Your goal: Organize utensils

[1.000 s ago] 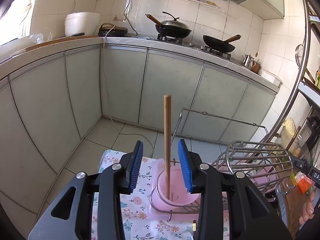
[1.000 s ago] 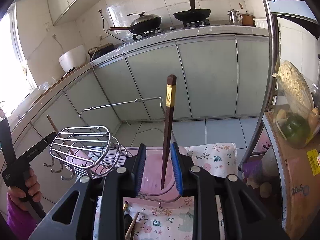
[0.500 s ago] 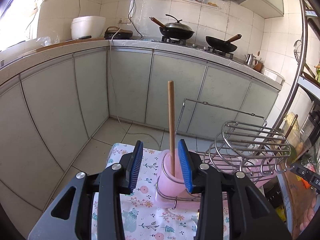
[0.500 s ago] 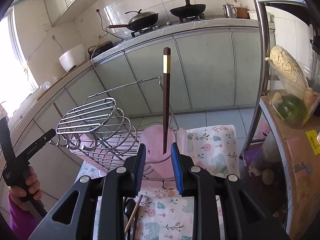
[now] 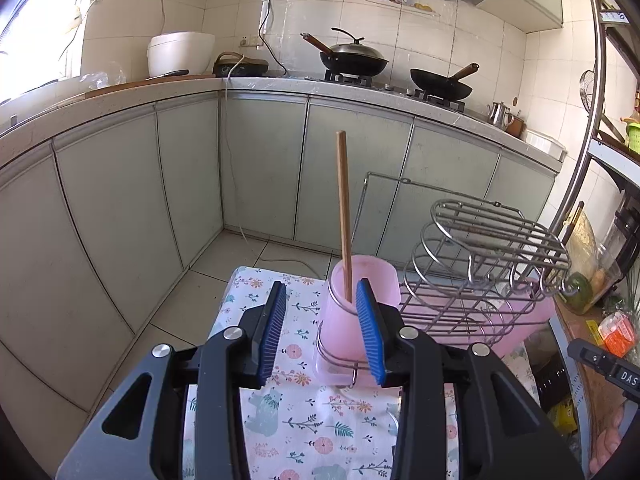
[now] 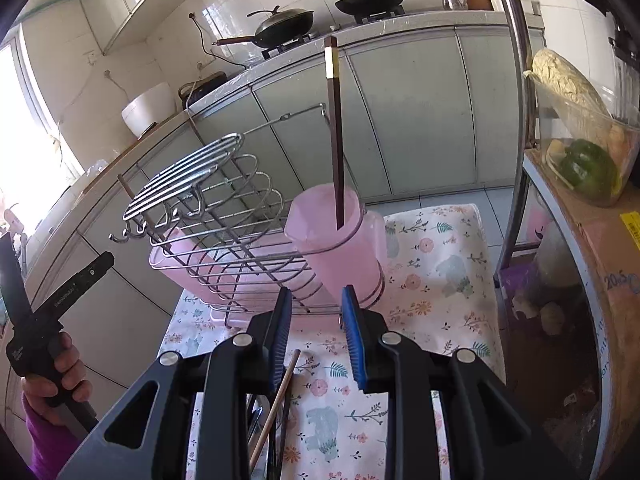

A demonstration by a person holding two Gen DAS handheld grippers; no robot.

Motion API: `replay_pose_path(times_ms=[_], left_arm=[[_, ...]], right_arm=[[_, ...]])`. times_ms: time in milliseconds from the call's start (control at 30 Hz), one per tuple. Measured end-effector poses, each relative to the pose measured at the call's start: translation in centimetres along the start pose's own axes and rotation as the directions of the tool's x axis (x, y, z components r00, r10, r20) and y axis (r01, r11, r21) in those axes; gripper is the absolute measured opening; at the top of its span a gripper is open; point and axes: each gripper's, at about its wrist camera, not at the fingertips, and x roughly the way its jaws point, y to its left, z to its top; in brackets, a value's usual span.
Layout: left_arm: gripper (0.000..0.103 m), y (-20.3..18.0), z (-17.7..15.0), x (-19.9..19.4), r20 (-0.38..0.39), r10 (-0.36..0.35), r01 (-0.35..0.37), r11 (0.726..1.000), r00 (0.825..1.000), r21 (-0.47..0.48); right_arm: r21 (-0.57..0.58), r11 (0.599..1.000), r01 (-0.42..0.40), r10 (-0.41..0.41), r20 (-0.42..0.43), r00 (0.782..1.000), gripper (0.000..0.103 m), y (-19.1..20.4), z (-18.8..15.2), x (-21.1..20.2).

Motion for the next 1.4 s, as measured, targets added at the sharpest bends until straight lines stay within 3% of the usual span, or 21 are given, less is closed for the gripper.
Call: replay_pose_path(times_ms=[600, 833, 1233, 1333, 1400], left_arm=[[0.037, 0.3, -5.1, 1.9, -0.117, -0.001, 0.002, 1.0, 0.993, 0.012], [0.037, 0.6, -7.6, 3.2, -0.177, -0.044, 0.047, 0.999, 0.983, 0.012], [0.037, -0.3, -11.8, 5.0, -0.312, -0.157, 0.166, 0.986, 0.937, 0.001], [0.036, -0.8, -12.4, 5.5, -0.357, -0.222, 0.228, 0.973, 0.907, -0.025], [0.036, -1.2, -12.6, 6.1, -0.393, -0.272, 0.274, 0.96, 0.879, -0.052]], right_arm=[[0.02, 1.0, -0.006, 0.008, -0.125, 0.992, 0.025, 0.1, -4.7, 3.8], [0.019, 1.0, -0.01, 0.014, -0.183, 0.983, 0.025, 0.2, -6.5, 5.8], [0.028, 0.999, -0.038, 0.044, -0.269, 0.962, 0.025, 0.8, -8.6, 8.9], [0.034, 0.998, -0.048, 0.056, -0.288, 0.956, 0.025, 0.9, -9.0, 9.6], [0.038, 0.998, -0.055, 0.063, -0.298, 0.952, 0.025, 1.0, -9.3, 9.9]])
